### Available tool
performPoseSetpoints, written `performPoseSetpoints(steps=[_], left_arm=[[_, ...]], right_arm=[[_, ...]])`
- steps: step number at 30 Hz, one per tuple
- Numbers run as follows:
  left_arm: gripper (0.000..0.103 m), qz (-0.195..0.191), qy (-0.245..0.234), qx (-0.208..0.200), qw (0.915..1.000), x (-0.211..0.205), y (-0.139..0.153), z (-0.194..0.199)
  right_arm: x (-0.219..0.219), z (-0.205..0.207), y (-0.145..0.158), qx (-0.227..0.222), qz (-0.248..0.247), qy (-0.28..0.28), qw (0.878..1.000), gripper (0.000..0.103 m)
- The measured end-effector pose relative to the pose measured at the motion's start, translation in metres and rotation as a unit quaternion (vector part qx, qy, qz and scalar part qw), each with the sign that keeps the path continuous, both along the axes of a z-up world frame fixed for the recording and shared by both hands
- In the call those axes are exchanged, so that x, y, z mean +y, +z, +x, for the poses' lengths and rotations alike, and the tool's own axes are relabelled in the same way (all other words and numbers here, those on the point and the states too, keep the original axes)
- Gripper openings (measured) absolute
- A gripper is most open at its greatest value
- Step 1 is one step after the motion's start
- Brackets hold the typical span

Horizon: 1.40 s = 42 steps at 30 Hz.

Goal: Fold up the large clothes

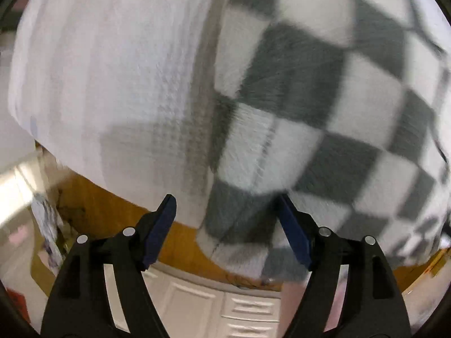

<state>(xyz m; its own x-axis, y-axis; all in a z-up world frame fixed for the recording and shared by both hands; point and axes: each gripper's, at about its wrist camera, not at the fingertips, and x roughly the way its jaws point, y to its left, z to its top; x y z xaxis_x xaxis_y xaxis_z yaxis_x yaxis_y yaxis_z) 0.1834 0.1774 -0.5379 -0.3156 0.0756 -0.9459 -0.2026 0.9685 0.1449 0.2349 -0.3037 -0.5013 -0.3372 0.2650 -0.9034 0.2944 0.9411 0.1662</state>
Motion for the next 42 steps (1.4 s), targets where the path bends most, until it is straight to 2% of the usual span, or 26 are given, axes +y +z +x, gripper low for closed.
performPoseSetpoints(steps=[1,4,6,9,10,11,15,16,17,19,20,21,22,23,25,26,27,28,29,30,32,34,35,38,40,42], left_arm=[[0.075,0.007,-0.023,-0.001,0.9997,-0.005,0.008,-0.001],[0.075,0.01,-0.037,0.0,0.9993,-0.011,0.02,-0.003],[0.075,0.003,-0.037,-0.004,0.9993,-0.023,0.026,-0.006],[0.082,0.002,-0.052,-0.014,0.9986,-0.035,0.041,-0.011],[0.082,0.0,-0.057,-0.021,0.9981,-0.047,0.045,-0.011],[0.082,-0.004,-0.067,-0.029,0.9973,-0.059,0.052,-0.011],[0.084,-0.007,-0.096,-0.051,0.9941,-0.08,0.06,0.007],[0.085,-0.006,-0.1,-0.06,0.9932,-0.085,0.062,0.012],[0.089,-0.005,-0.102,-0.069,0.9924,-0.091,0.065,0.016],[0.089,-0.014,-0.1,-0.08,0.9916,-0.103,0.069,0.03],[0.089,-0.027,-0.097,-0.09,0.9908,-0.111,0.071,0.039],[0.089,-0.036,-0.095,-0.099,0.99,-0.118,0.072,0.046],[0.089,-0.043,-0.093,-0.105,0.9892,-0.124,0.074,0.054],[0.089,-0.054,-0.09,-0.111,0.9883,-0.132,0.074,0.065],[0.089,-0.07,-0.087,-0.126,0.9858,-0.149,0.077,0.086],[0.084,-0.075,-0.087,-0.138,0.9838,-0.154,0.079,0.094],[0.071,-0.083,-0.088,-0.154,0.9806,-0.161,0.081,0.105],[0.064,-0.092,-0.091,-0.171,0.9769,-0.17,0.081,0.12],[0.051,-0.092,-0.091,-0.174,0.9762,-0.186,0.085,0.131],[0.028,-0.091,-0.093,-0.172,0.9765,-0.197,0.08,0.144],[0.0,-0.094,-0.085,-0.145,0.9812,-0.212,0.062,0.169],[0.0,-0.102,-0.073,-0.116,0.9853,-0.223,0.044,0.184],[0.0,-0.1,-0.081,-0.111,0.9855,-0.225,0.038,0.189],[0.0,-0.073,-0.114,-0.072,0.9882,-0.239,0.003,0.195],[0.0,-0.066,-0.106,-0.059,0.9904,-0.239,-0.016,0.211],[0.0,-0.072,-0.094,-0.025,0.9927,-0.237,-0.024,0.225]], right_arm=[[-0.006,0.0,0.014,-0.021,0.011,-0.001,1.0,0.086],[-0.021,0.013,0.04,-0.059,0.012,0.001,0.998,0.088],[-0.043,0.018,0.053,-0.107,0.027,-0.031,0.993,0.088],[-0.073,0.051,0.066,-0.214,0.05,-0.058,0.974,0.09],[-0.084,0.062,0.065,-0.236,0.042,-0.055,0.969,0.095],[-0.095,0.072,0.058,-0.251,0.032,-0.052,0.966,0.095],[-0.083,0.086,0.003,-0.245,0.046,-0.07,0.966,0.095],[-0.088,0.091,-0.01,-0.241,0.064,-0.079,0.965,0.095],[-0.089,0.093,-0.028,-0.225,0.103,-0.095,0.964,0.095],[-0.096,0.09,-0.05,-0.159,0.175,-0.118,0.964,0.097],[-0.089,0.088,-0.054,-0.157,0.161,-0.108,0.968,0.097],[-0.089,0.085,-0.042,-0.162,0.152,-0.086,0.971,0.097],[-0.081,0.085,-0.04,-0.155,0.158,-0.06,0.973,0.097],[-0.065,0.076,-0.04,-0.127,0.176,-0.008,0.976,0.097],[-0.047,0.058,-0.039,-0.086,0.2,0.039,0.975,0.097],[-0.038,0.046,-0.041,-0.058,0.201,0.057,0.976,0.097],[-0.033,0.037,-0.044,-0.038,0.192,0.065,0.978,0.096],[-0.029,0.031,-0.047,-0.032,0.182,0.064,0.981,0.096],[-0.029,0.027,-0.047,-0.045,0.162,0.051,0.984,0.096],[-0.031,0.027,-0.047,-0.047,0.149,0.026,0.987,0.094],[-0.044,0.027,-0.042,-0.037,0.126,-0.04,0.991,0.083],[-0.058,0.022,-0.032,-0.044,0.126,-0.091,0.987,0.061],[-0.061,0.018,-0.028,-0.047,0.125,-0.097,0.986,0.059],[-0.053,0.015,-0.029,-0.055,0.105,-0.09,0.989,0.064],[-0.053,0.018,-0.036,-0.047,0.11,-0.1,0.988,0.074],[-0.053,0.021,-0.038,-0.029,0.111,-0.104,0.988,0.075]])
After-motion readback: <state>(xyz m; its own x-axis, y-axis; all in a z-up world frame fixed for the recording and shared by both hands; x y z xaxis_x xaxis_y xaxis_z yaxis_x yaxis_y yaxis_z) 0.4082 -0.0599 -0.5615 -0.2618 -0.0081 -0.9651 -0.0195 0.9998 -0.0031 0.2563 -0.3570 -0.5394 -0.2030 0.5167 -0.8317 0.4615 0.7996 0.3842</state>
